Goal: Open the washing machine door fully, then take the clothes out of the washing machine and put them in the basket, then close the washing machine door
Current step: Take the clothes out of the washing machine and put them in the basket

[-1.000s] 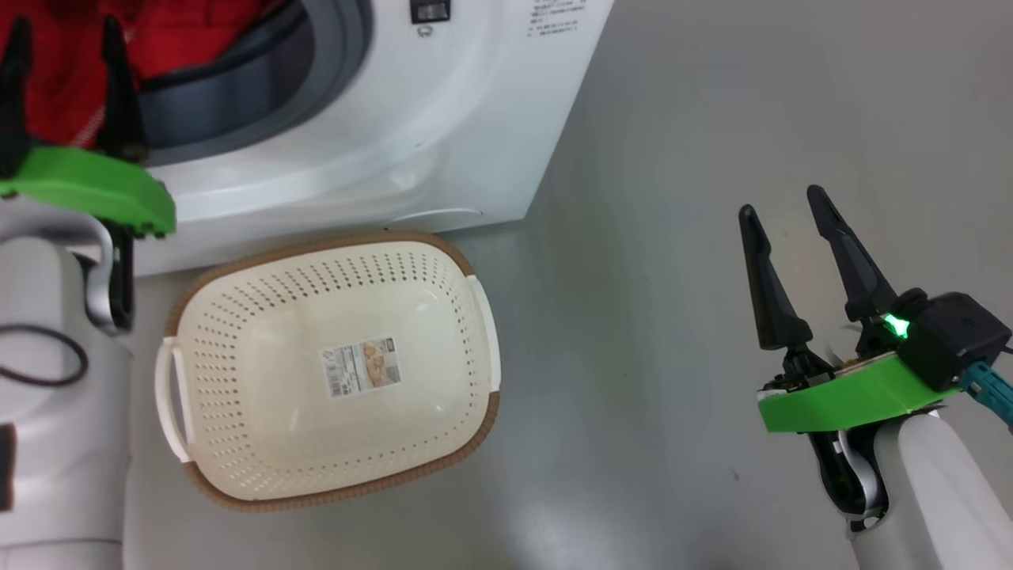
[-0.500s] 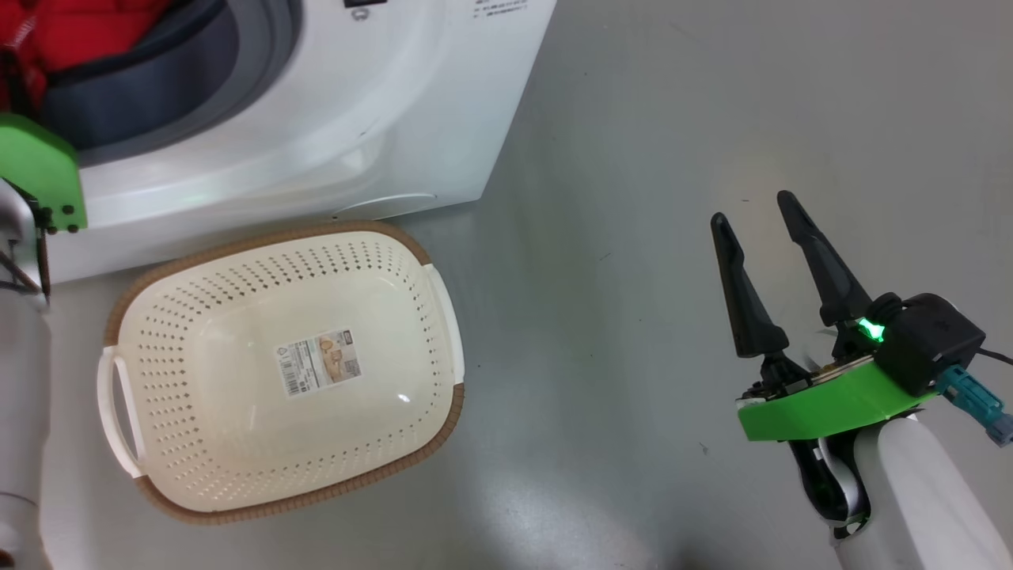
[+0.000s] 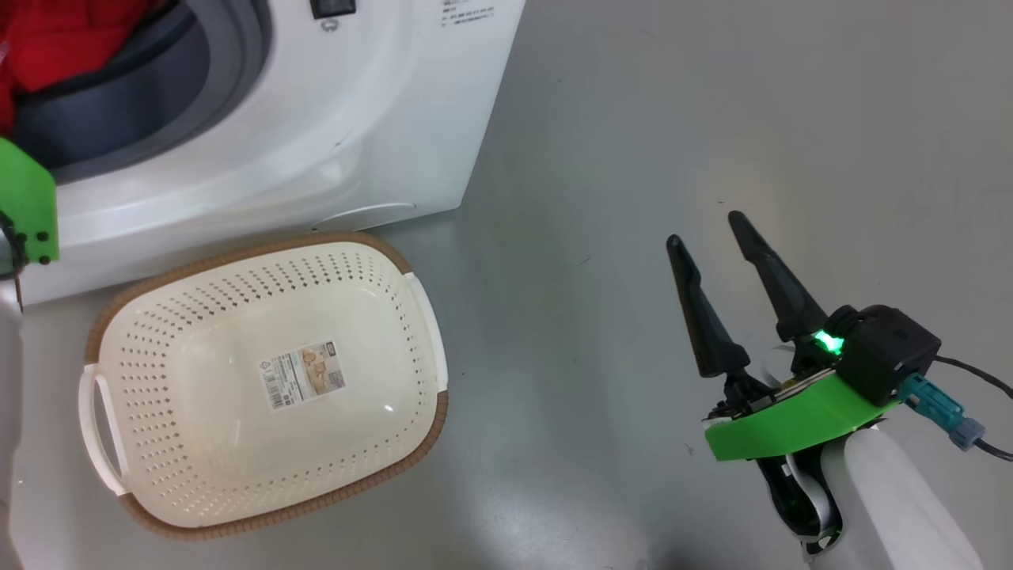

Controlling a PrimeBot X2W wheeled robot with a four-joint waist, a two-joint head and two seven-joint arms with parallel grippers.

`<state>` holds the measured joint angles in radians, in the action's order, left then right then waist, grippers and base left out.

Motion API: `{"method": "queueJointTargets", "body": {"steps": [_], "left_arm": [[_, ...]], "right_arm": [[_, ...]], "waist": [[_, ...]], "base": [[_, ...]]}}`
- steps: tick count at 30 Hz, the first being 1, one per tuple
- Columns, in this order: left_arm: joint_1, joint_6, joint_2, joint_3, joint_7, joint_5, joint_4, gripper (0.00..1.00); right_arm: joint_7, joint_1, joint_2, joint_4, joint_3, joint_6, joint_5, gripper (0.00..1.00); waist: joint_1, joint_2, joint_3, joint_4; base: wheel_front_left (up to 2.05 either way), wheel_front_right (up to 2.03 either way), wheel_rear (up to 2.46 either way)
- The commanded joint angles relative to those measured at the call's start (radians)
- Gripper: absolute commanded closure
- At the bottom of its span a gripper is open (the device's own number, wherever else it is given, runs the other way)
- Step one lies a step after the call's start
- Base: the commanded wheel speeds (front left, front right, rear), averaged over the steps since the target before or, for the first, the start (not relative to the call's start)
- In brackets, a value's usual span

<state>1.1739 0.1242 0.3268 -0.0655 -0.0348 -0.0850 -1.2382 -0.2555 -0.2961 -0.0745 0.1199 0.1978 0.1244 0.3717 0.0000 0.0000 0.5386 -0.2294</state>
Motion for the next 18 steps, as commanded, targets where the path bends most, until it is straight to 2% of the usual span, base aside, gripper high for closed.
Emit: {"method": "queueJointTargets", "body": {"steps": [1,2,3,9,18], "left_arm": [[0.005,0.017,0.058,-0.001,-0.006,-0.021,0.007,0.00],[0.004,0.019,0.060,-0.011,-0.012,-0.029,0.003,0.00],[0.003,0.017,0.060,-0.015,-0.015,-0.031,0.000,1.00],[-0.011,0.025,0.054,-0.008,0.056,-0.004,0.012,1.00],[-0.042,-0.007,0.020,0.075,0.216,0.117,0.044,1.00]], "right_arm": [[-0.006,0.007,-0.006,-0.020,0.025,0.006,0.010,0.00],[-0.006,0.010,-0.008,-0.020,0.027,0.006,0.013,0.00],[-0.006,0.012,-0.009,-0.020,0.029,0.006,0.015,0.00],[-0.006,0.018,-0.023,-0.019,0.043,0.006,0.028,0.00],[-0.006,0.004,-0.028,-0.010,0.047,0.006,0.028,0.00]], "waist": [[0.0000,0.0000,-0.004,-0.005],[0.0000,0.0000,-0.006,-0.005],[0.0000,0.0000,-0.007,-0.005],[0.0000,0.0000,-0.016,0.002],[0.0000,0.0000,-0.021,0.022]], "base": [[0.00,0.00,0.00],[0.00,0.00,0.00],[0.00,0.00,0.00],[0.00,0.00,0.00],[0.00,0.00,0.00]]}}
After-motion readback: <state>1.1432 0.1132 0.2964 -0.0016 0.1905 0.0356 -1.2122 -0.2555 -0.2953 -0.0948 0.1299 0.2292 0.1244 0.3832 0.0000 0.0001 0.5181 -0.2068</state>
